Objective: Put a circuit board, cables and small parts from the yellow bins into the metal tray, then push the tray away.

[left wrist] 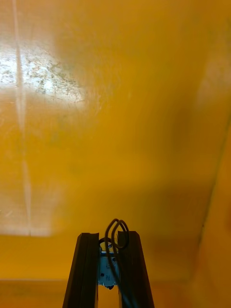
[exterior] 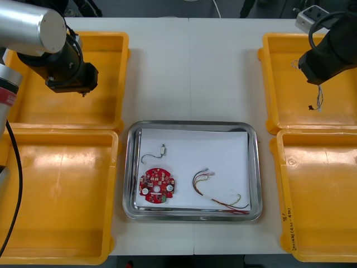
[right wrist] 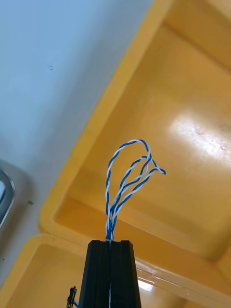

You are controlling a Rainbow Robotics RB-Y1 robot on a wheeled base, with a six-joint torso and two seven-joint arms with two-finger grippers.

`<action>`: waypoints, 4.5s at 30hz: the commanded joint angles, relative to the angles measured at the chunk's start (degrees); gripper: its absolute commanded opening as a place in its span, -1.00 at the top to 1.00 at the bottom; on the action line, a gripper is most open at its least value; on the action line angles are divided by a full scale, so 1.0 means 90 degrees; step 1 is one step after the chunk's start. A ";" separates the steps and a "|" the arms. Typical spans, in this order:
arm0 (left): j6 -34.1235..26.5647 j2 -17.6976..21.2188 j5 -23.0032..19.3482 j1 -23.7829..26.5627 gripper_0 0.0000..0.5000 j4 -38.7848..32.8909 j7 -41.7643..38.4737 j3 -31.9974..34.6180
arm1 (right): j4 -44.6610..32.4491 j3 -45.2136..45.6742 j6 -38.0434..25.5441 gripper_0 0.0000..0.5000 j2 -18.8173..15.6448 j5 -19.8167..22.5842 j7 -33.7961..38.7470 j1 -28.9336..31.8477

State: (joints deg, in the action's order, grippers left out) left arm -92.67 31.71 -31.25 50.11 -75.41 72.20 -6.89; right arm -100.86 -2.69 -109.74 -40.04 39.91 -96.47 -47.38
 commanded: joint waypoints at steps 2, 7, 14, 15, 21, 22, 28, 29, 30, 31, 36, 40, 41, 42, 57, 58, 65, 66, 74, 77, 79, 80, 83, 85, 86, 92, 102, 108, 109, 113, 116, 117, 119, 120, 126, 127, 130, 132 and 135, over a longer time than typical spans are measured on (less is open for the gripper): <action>-0.0465 -0.0076 0.0132 -0.0070 1.00 -0.0616 0.0542 0.0317 | -0.0424 -0.0131 -0.0029 1.00 0.0035 0.0380 0.0240 0.0030; -0.0788 -0.0076 0.0181 -0.0236 1.00 -0.1104 0.0493 0.0502 | -0.0708 -0.0482 -0.0029 1.00 -0.0122 0.0898 0.0172 0.0020; -0.1276 -0.0154 0.0288 -0.0255 1.00 -0.1582 0.0435 0.0512 | -0.1040 -0.1078 -0.0029 1.00 -0.0239 0.1298 -0.0151 0.0020; -0.1364 -0.0193 0.0288 -0.0255 1.00 -0.1670 0.0415 0.0512 | -0.1108 -0.1166 -0.0029 1.00 -0.0239 0.1308 -0.0365 0.0020; -0.1735 -0.0408 0.0298 -0.0255 1.00 -0.2159 0.0249 0.0512 | -0.1430 -0.1595 0.0055 1.00 -0.0190 0.1377 -0.1401 0.0020; -0.1803 -0.0427 0.0288 -0.0255 1.00 -0.2266 0.0220 0.0512 | -0.1460 -0.1683 0.0084 1.00 -0.0151 0.1416 -0.1625 0.0020; -0.1926 -0.0515 0.0210 -0.0255 1.00 -0.2627 0.0083 0.0502 | -0.1460 -0.1800 0.0153 1.00 0.0269 0.1464 -0.2406 0.0020; -0.1926 -0.0545 0.0191 -0.0255 1.00 -0.2676 0.0054 0.0483 | -0.1460 -0.1840 0.0182 1.00 0.0357 0.1435 -0.2553 0.0020; -0.1926 -0.0564 0.0191 -0.0255 1.00 -0.2705 0.0034 0.0473 | -0.1460 -0.1869 0.0192 1.00 0.0386 0.1406 -0.2631 0.0020; -0.1926 -0.0564 0.0181 -0.0255 1.00 -0.2725 -0.0005 0.0434 | -0.1460 -0.1957 0.0231 1.00 0.0474 0.1347 -0.2748 0.0020; -0.1926 -0.0574 0.0171 -0.0255 1.00 -0.2764 -0.0141 0.0336 | -0.1460 -0.2347 0.0446 1.00 0.0748 0.1025 -0.2924 0.0020; -0.1926 -0.0584 0.0152 -0.0255 1.00 -0.2774 -0.0200 0.0297 | -0.1460 -0.2621 0.0514 1.00 0.0874 0.0761 -0.2992 0.0030; -0.1926 -0.0584 0.0152 -0.0255 1.00 -0.2784 -0.0210 0.0288 | -0.1460 -0.2718 0.0543 1.00 0.0874 0.0703 -0.3012 0.0040; -0.1926 -0.0584 0.0132 -0.0255 1.00 -0.2784 -0.0229 0.0297 | -0.1460 -0.2797 0.0592 1.00 0.0874 0.0664 -0.3041 0.0079; -0.1926 -0.0584 0.0044 -0.0255 1.00 -0.2784 -0.0337 0.0288 | -0.1450 -0.3490 0.2096 1.00 0.0669 -0.0215 -0.3344 0.1084; -0.1926 -0.0584 0.0044 -0.0255 1.00 -0.2784 -0.0337 0.0288 | -0.1450 -0.3519 0.2116 1.00 0.0669 -0.0254 -0.3344 0.1104; -0.1926 -0.0584 0.0034 -0.0255 1.00 -0.2784 -0.0356 0.0288 | -0.1372 -0.3734 0.2448 1.00 0.0650 -0.0557 -0.3344 0.1309; -0.1926 -0.0584 0.0034 -0.0255 1.00 -0.2784 -0.0356 0.0288 | -0.1323 -0.3744 0.2575 1.00 0.0630 -0.0557 -0.3344 0.1348; -0.1926 -0.0584 0.0015 -0.0265 1.00 -0.2784 -0.0386 0.0288 | -0.1225 -0.3744 0.2819 1.00 0.0523 -0.0606 -0.3354 0.1534; -0.1926 -0.0584 0.0015 -0.0265 1.00 -0.2784 -0.0395 0.0297 | -0.1225 -0.3744 0.2828 1.00 0.0523 -0.0625 -0.3354 0.1582; -0.1926 -0.0584 0.0015 -0.0265 1.00 -0.2784 -0.0405 0.0288 | -0.1225 -0.3744 0.2828 1.00 0.0513 -0.0645 -0.3354 0.1602; -0.1926 -0.0584 0.0015 -0.0265 1.00 -0.2784 -0.0405 0.0288 | -0.1225 -0.3744 0.2828 1.00 0.0513 -0.0664 -0.3354 0.1622; -0.1926 -0.0584 0.0005 -0.0265 1.00 -0.2784 -0.0405 0.0297 | -0.1225 -0.3744 0.2828 1.00 0.0503 -0.0684 -0.3344 0.1622; -0.1926 -0.0584 0.0005 -0.0265 1.00 -0.2784 -0.0415 0.0288 | -0.1225 -0.3744 0.2838 1.00 0.0513 -0.0703 -0.3334 0.1622; -0.1926 -0.0574 0.0005 -0.0275 1.00 -0.2784 -0.0415 0.0288 | -0.1225 -0.3744 0.2838 1.00 0.0523 -0.0703 -0.3334 0.1622; -0.1926 -0.0584 -0.0005 -0.0275 1.00 -0.2784 -0.0425 0.0288 | -0.1225 -0.3744 0.2887 0.77 0.0562 -0.0713 -0.3285 0.1622; -0.1926 -0.0584 -0.0005 -0.0275 1.00 -0.2784 -0.0425 0.0297 | -0.1225 -0.3744 0.2916 -1.00 0.0621 -0.0723 -0.3129 0.1612; -0.1926 -0.0584 -0.0014 -0.0275 1.00 -0.2784 -0.0434 0.0288 | -0.1264 -0.3607 0.2887 -1.00 0.0630 -0.0635 -0.3012 0.1602; -0.1926 -0.0584 -0.0005 -0.0275 1.00 -0.2784 -0.0444 0.0297 | -0.1264 -0.3568 0.2838 -1.00 0.0650 -0.0596 -0.2983 0.1582; -0.1926 -0.0584 -0.0024 -0.0275 1.00 -0.2784 -0.0464 0.0297 | -0.1264 -0.3383 0.2526 -1.00 0.0689 -0.0323 -0.2885 0.1426; -0.1926 -0.0584 -0.0044 -0.0275 1.00 -0.2784 -0.0483 0.0297 | -0.1264 -0.3080 0.1959 -1.00 0.0767 0.0000 -0.2543 0.1153; -0.1926 -0.0584 -0.0044 -0.0275 1.00 -0.2784 -0.0483 0.0288 | -0.1264 -0.2972 0.1715 -1.00 0.0796 0.0146 -0.2328 0.1016; -0.1926 -0.0584 -0.0044 -0.0275 1.00 -0.2784 -0.0493 0.0288 | -0.1264 -0.2845 0.1364 -1.00 0.0835 0.0322 -0.2016 0.0811; -0.1926 -0.0584 -0.0044 -0.0275 1.00 -0.2784 -0.0503 0.0288 | -0.1264 -0.2767 0.1149 -1.00 0.0855 0.0439 -0.1830 0.0694; -0.1926 -0.0584 -0.0073 -0.0275 1.00 -0.2784 -0.0503 0.0288 | -0.1264 -0.2455 0.0182 -1.00 0.0835 0.0810 -0.0824 0.0127; -0.1926 -0.0584 -0.0073 -0.0275 1.00 -0.2784 -0.0503 0.0288 | -0.1264 -0.2396 -0.0004 -1.00 0.0826 0.0820 -0.0610 0.0020; -0.1926 -0.0584 -0.0092 -0.0275 1.00 -0.2793 -0.0512 0.0288 | -0.1264 -0.2201 -0.0029 -1.00 0.0767 0.0839 -0.0092 -0.0205; -0.1926 -0.0584 -0.0092 -0.0275 1.00 -0.2793 -0.0522 0.0288 | -0.1264 -0.2084 -0.0029 -1.00 0.0699 0.0859 0.0221 -0.0341; -0.1926 -0.0584 -0.0102 -0.0275 1.00 -0.2803 -0.0532 0.0268 | -0.1264 -0.1859 -0.0029 -1.00 0.0494 0.0976 0.0865 -0.0488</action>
State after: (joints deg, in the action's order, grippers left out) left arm -109.58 27.22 -31.54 48.09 -98.49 72.00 -3.76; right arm -111.30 -22.80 -109.74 -33.32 47.43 -92.82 -48.03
